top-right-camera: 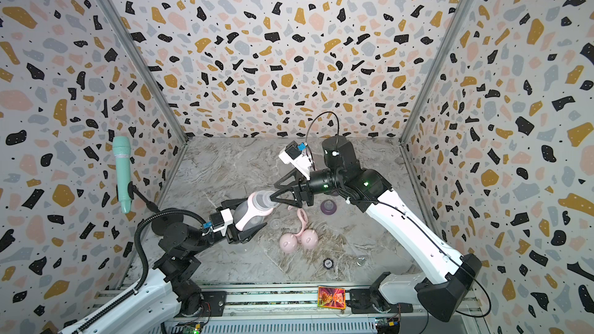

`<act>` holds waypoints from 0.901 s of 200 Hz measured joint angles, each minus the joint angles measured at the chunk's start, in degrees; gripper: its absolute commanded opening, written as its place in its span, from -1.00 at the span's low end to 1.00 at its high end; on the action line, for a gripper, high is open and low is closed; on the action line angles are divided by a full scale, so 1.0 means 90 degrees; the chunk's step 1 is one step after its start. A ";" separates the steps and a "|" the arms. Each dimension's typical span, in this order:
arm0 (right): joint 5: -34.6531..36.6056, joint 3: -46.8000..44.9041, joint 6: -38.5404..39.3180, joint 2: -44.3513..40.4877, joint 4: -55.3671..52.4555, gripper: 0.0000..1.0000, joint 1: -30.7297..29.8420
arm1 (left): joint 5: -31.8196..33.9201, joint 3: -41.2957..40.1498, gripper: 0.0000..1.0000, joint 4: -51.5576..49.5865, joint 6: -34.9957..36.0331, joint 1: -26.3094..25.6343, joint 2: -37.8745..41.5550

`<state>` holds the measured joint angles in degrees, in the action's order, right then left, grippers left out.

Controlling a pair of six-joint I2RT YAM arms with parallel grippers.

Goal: Assemble the baby bottles
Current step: Place the straw into the baby bottle.

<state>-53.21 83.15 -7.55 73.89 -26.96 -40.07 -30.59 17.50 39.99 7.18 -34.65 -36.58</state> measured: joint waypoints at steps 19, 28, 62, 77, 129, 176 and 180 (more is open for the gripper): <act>0.0073 0.0000 -0.0002 0.0000 -0.0017 0.15 0.0046 | -0.0002 0.0000 -0.49 0.0002 0.0039 0.0000 -0.0005; 0.0097 0.0000 -0.0005 -0.0002 -0.0012 0.12 0.0056 | -0.0002 0.0000 -0.49 0.0002 0.0056 0.0000 -0.0007; 0.0107 -0.0022 -0.0029 -0.0051 -0.0005 0.01 0.0068 | 0.0000 0.0000 -0.49 0.0000 0.0095 0.0000 -0.0010; 0.0121 -0.0051 -0.0019 -0.0124 -0.0005 -0.06 0.0073 | 0.0000 0.0000 -0.49 -0.0005 0.0117 0.0000 -0.0010; 0.0160 -0.0126 0.0070 -0.0316 -0.0080 -0.13 0.0078 | 0.0002 0.0002 -0.49 -0.0104 0.0160 0.0000 -0.0041; 0.0442 -0.0165 0.0209 -0.0153 -0.0379 -0.20 0.0053 | 0.0005 0.0039 -0.49 -0.0289 0.0260 0.0000 -0.0080; 0.0471 -0.0165 0.0231 -0.0134 -0.0393 -0.22 0.0041 | 0.0005 0.0039 -0.49 -0.0296 0.0267 0.0000 -0.0080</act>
<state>-48.97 81.67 -5.48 72.69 -30.50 -39.70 -30.55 17.85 37.32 9.58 -34.65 -37.30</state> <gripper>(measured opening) 0.402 0.771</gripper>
